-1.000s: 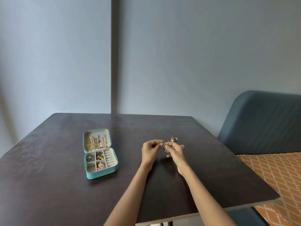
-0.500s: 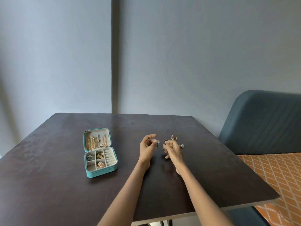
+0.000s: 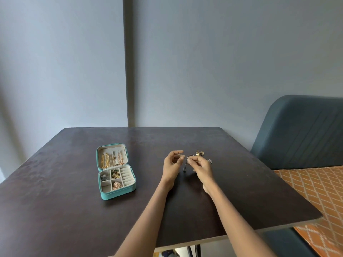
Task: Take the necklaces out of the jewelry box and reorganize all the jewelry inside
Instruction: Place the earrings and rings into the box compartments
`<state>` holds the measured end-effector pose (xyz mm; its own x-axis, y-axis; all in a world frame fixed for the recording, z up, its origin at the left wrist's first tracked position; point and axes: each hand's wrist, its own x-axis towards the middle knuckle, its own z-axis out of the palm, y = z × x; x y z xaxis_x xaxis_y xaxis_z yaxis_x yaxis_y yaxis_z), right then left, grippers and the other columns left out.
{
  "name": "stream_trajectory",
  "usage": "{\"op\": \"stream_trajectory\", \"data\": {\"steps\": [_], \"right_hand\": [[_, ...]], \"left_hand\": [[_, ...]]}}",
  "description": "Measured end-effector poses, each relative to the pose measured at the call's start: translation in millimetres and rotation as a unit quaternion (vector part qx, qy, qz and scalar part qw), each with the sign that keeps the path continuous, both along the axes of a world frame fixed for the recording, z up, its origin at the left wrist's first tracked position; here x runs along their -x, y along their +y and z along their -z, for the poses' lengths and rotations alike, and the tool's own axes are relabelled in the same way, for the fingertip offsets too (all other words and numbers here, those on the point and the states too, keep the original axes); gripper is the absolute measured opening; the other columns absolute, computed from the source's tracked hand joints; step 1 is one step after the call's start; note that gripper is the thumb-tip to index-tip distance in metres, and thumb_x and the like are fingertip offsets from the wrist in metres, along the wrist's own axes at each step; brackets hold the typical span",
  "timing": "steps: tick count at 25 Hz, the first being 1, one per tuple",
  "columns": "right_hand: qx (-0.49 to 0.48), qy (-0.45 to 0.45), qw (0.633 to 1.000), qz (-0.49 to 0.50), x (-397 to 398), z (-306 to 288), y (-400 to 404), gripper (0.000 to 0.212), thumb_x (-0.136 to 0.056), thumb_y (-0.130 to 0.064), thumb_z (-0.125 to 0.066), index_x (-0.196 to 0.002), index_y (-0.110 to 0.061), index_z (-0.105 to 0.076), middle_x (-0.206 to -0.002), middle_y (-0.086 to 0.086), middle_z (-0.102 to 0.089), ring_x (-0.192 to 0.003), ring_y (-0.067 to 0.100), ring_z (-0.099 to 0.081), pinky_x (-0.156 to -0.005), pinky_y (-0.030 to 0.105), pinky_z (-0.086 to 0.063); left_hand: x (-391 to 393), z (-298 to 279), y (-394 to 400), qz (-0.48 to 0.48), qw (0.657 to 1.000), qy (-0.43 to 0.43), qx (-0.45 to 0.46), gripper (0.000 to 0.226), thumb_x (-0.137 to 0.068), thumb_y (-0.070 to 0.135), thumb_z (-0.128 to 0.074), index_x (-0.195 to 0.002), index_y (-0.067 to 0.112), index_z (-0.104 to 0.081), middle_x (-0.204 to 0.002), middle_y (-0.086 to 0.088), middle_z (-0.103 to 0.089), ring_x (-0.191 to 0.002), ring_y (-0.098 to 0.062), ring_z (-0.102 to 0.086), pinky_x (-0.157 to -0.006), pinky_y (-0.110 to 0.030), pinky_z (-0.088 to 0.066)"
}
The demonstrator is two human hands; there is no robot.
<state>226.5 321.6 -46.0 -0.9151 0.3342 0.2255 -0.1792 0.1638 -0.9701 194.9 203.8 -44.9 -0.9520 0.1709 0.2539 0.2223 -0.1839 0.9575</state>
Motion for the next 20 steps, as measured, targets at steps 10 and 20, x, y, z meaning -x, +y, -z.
{"op": "stream_trajectory", "data": {"steps": [10, 20], "right_hand": [[0.053, -0.006, 0.999, 0.008, 3.9, -2.2, 3.8, 0.007, -0.090, -0.014, -0.060, -0.089, -0.018, -0.066, -0.088, -0.007, -0.066, -0.082, 0.001, -0.059, -0.063, 0.012, -0.043], [-0.015, 0.010, 1.000, 0.012, 5.6, 1.0, 0.4, 0.012, -0.089, -0.009, -0.060, -0.093, -0.019, -0.057, -0.079, -0.005, -0.057, -0.072, 0.007, -0.052, -0.060, 0.019, -0.043]], "left_hand": [[-2.1, 1.2, 3.5, -0.001, 0.999, 0.018, 0.041, 0.011, -0.081, 0.008, -0.071, -0.089, 0.014, -0.070, -0.082, -0.002, -0.070, -0.073, -0.008, -0.064, -0.068, -0.019, -0.053], [1.6, 4.6, 5.5, -0.059, 0.996, -0.016, 0.059, 0.012, -0.083, 0.008, -0.067, -0.093, 0.012, -0.074, -0.086, 0.003, -0.073, -0.080, -0.007, -0.067, -0.073, -0.016, -0.050]]}}
